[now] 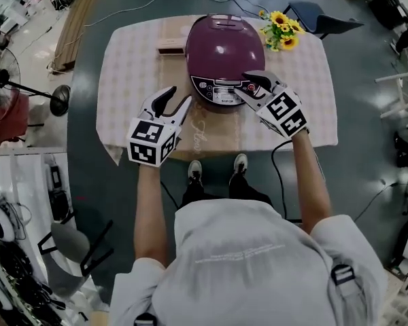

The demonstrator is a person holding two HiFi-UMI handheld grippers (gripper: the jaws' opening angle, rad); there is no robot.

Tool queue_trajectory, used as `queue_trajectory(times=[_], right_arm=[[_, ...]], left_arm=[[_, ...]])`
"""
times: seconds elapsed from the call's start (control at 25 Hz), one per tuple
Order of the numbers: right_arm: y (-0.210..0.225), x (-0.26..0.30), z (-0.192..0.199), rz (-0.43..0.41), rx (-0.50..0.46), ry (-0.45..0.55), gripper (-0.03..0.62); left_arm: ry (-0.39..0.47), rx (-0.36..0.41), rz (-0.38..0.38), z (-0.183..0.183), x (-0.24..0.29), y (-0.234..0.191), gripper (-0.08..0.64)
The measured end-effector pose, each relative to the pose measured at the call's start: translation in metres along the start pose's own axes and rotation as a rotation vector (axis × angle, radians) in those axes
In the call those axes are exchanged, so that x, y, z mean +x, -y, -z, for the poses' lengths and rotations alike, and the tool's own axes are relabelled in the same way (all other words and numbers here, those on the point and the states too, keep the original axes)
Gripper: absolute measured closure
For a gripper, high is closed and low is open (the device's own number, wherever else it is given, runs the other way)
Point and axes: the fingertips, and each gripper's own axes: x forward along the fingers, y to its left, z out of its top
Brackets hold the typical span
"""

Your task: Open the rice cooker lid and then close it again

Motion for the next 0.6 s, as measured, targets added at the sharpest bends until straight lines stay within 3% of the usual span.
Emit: queue_trajectory(times=[0.6], right_arm=[[-0.017,0.055,0.019,-0.174,-0.102,-0.065,0.462]], left_arm=[[-0.013,-0.105,-0.101,0.026,-0.007,-0.010,0.392]])
